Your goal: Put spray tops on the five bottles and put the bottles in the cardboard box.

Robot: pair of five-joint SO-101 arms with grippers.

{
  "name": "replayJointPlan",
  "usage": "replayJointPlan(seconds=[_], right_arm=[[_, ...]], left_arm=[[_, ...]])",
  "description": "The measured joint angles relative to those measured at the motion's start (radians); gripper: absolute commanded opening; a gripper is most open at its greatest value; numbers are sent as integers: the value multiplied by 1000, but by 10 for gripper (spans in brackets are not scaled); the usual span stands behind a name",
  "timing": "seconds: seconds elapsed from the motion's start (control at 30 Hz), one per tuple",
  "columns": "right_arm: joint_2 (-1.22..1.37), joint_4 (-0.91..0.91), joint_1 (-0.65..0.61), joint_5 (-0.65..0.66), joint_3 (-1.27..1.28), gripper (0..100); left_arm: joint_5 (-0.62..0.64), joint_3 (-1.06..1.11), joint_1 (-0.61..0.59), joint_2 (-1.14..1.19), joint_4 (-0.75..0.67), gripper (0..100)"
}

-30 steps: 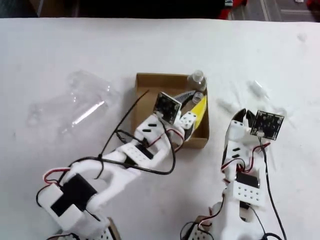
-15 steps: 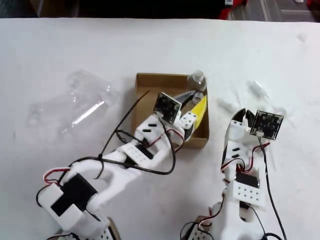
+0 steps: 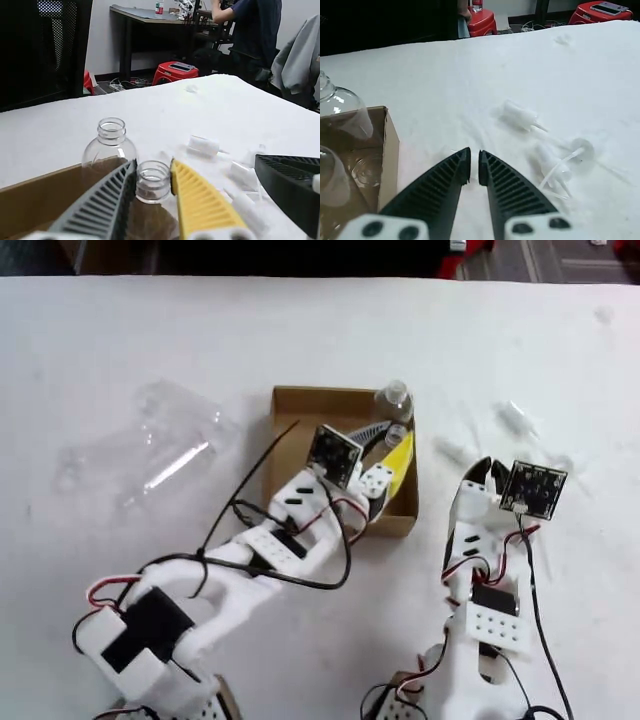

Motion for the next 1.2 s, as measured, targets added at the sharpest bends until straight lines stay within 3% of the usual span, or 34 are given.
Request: replayJointPlan(seconds=[0.23, 0.43, 0.97, 1.1, 1.2], right_arm=[[0, 0, 0, 0, 0, 21], [0, 0, -2, 0, 0, 21], [0, 0, -3, 0, 0, 21], [0, 0, -3, 0, 0, 21], [0, 0, -3, 0, 0, 21]], left_arm=[[0, 77, 0, -91, 0, 33], [0, 80, 14, -121, 95, 181], [0, 80, 18, -132, 114, 169], [41, 129, 20, -230, 115, 169], [64, 155, 17, -361, 192, 169]])
